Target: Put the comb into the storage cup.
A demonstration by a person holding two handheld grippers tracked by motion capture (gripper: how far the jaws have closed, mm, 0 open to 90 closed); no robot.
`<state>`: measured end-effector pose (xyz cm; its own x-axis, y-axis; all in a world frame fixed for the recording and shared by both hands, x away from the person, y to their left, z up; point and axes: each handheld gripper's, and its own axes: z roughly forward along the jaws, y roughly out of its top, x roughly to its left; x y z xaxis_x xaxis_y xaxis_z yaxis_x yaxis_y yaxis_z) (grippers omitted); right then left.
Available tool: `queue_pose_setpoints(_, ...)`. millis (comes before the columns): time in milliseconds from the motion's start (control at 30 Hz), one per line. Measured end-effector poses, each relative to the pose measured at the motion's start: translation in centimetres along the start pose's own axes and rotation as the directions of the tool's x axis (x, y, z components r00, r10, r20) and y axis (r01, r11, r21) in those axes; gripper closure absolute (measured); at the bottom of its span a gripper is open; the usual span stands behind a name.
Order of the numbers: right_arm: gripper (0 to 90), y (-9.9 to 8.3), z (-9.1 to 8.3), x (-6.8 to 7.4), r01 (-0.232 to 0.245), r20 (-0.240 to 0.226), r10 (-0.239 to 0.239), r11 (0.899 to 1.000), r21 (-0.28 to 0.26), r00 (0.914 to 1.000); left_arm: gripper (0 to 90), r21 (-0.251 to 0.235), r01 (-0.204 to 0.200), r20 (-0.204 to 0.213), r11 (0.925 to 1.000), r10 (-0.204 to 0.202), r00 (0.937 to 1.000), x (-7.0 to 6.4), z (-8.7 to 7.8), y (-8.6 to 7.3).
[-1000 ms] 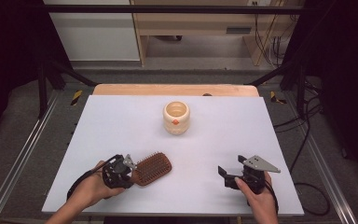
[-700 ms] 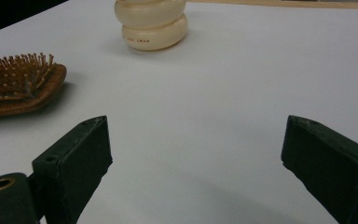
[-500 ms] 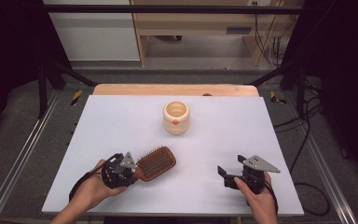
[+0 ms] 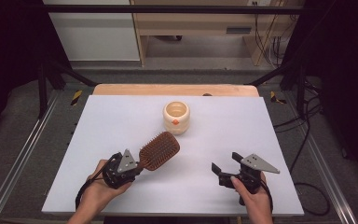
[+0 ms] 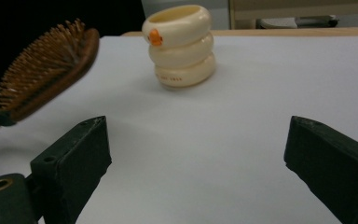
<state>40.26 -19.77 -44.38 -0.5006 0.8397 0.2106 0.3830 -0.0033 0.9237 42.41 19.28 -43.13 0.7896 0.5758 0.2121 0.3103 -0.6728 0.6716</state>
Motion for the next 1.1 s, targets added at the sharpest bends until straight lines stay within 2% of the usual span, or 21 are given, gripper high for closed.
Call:
queue_pose_setpoints(33,7.3,0.0,0.0,0.0,0.0,0.0,0.0,1.0,0.0,1.0,72.5,0.0,0.0,0.0,1.0,0.0,1.0,0.0,0.0,0.0)
queue_pose_setpoints(100,7.0,0.8,0.2,0.7,-0.024,-0.036,0.024,1.0,-0.016,0.9991,72.5,-0.031,0.005,-0.003,0.9995,-0.005,1.0,-0.2,0.2,-0.1)
queue_pose_setpoints(233,7.0,1.6,0.4,1.2,-0.039,-0.064,0.036,0.999,-0.034,0.9973,72.5,-0.082,-0.007,-0.018,0.9966,0.005,0.9998,-0.6,0.7,-0.1)
queue_pose_setpoints(333,6.8,2.1,0.8,1.8,-0.059,-0.092,0.055,0.997,-0.048,0.9943,72.5,-0.125,0.015,-0.018,0.992,-0.018,0.9997,-0.8,1.0,0.0)
queue_pose_setpoints(433,6.7,2.4,1.6,2.2,-0.083,-0.117,0.077,0.995,-0.054,0.9902,72.5,-0.153,0.019,-0.024,0.988,-0.023,0.9994,-0.9,1.1,0.2)
queue_pose_setpoints(467,6.8,2.5,1.8,2.5,-0.087,-0.122,0.08,0.995,-0.054,0.9893,72.5,-0.164,0.019,-0.027,0.9863,-0.024,0.9993,-1.0,1.1,0.3)
queue_pose_setpoints(533,6.8,3.0,2.4,3.2,-0.086,-0.141,0.076,0.994,-0.064,0.9872,72.5,-0.208,0.039,-0.025,0.9774,-0.045,0.9987,-1.0,1.2,0.2)
queue_pose_setpoints(567,6.8,3.0,2.4,3.2,-0.086,-0.141,0.076,0.994,-0.064,0.9872,72.5,-0.208,0.039,-0.025,0.9774,-0.045,0.9987,-1.0,1.2,0.2)
queue_pose_setpoints(600,6.8,3.3,2.7,3.7,-0.088,-0.156,0.076,0.993,-0.072,0.9847,72.5,-0.23,0.049,-0.026,0.9719,-0.057,0.9981,-1.2,1.4,0.0)
queue_pose_setpoints(667,6.7,3.4,2.9,3.9,-0.091,-0.164,0.078,0.993,-0.072,0.9834,72.5,-0.239,0.057,-0.023,0.9694,-0.064,0.9977,-1.2,1.4,-0.1)
queue_pose_setpoints(767,6.7,3.6,3.3,4.6,-0.083,-0.178,0.068,0.994,-0.075,0.9816,72.5,-0.246,0.047,-0.031,0.9682,-0.056,0.9979,-1.4,1.5,-0.2)
queue_pose_setpoints(833,6.7,3.6,3.5,5.0,-0.083,-0.185,0.068,0.994,-0.076,0.9803,72.5,-0.267,0.053,-0.034,0.9621,-0.064,0.9974,-1.6,1.4,-0.4)
queue_pose_setpoints(1100,6.5,3.6,4.1,5.6,-0.092,-0.213,0.076,0.993,-0.068,0.9742,72.5,-0.301,0.049,-0.042,0.9524,-0.064,0.9971,-2.0,1.4,-0.5)
